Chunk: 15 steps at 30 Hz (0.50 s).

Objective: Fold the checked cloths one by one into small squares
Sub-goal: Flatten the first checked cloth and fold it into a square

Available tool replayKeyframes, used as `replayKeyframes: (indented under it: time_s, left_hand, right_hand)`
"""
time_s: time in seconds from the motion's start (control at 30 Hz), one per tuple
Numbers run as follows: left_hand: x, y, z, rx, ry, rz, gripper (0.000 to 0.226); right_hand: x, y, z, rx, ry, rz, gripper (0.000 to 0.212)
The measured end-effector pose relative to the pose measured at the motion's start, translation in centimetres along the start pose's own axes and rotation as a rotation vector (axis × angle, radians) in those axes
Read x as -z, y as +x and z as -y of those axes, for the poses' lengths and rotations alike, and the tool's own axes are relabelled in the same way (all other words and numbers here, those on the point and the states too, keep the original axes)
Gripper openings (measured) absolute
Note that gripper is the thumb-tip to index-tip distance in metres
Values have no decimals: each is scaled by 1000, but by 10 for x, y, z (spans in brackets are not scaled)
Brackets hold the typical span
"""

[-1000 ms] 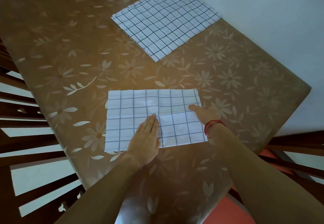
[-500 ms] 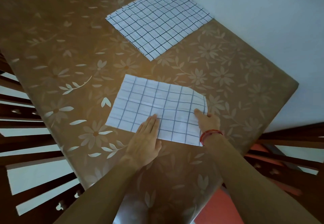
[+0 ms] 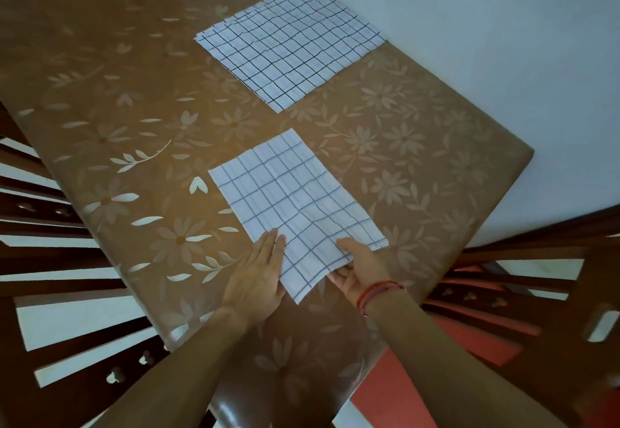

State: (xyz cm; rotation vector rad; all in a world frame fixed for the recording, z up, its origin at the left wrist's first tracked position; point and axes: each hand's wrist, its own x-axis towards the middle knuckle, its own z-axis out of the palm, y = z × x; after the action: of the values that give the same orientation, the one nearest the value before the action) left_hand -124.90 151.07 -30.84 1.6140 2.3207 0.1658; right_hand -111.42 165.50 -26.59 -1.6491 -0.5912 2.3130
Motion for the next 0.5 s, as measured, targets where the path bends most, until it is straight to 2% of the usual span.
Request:
replayKeyframes:
  time_s: [0.13, 0.2, 0.27, 0.33, 0.37, 0.43, 0.5]
  left_hand:
    - [-4, -14, 0, 9, -54, -56, 64]
    - [-5, -19, -1, 32, -139, -56, 68]
    - [-7, -24, 1, 56, -208, -37, 72]
    - [-3, -29, 2, 69, -252, -3, 73]
    - [-1, -33, 4, 70, -259, 6, 73]
    - [-3, -42, 9, 62, -264, 39, 74]
    - [-9, -52, 19, 43, -287, 88, 76]
  right_hand:
    - [3, -14, -7, -4, -38, 67, 13]
    - [8, -21, -7, 13, -186, 106, 9]
    - [10, -29, -6, 27, -412, 180, 22]
    - [14, -32, -6, 31, -597, 183, 10]
    - [24, -25, -10, 79, -688, 134, 7]
    - [40, -18, -11, 102, -849, -6, 33]
    - [51, -24, -14, -78, -1061, -56, 57]
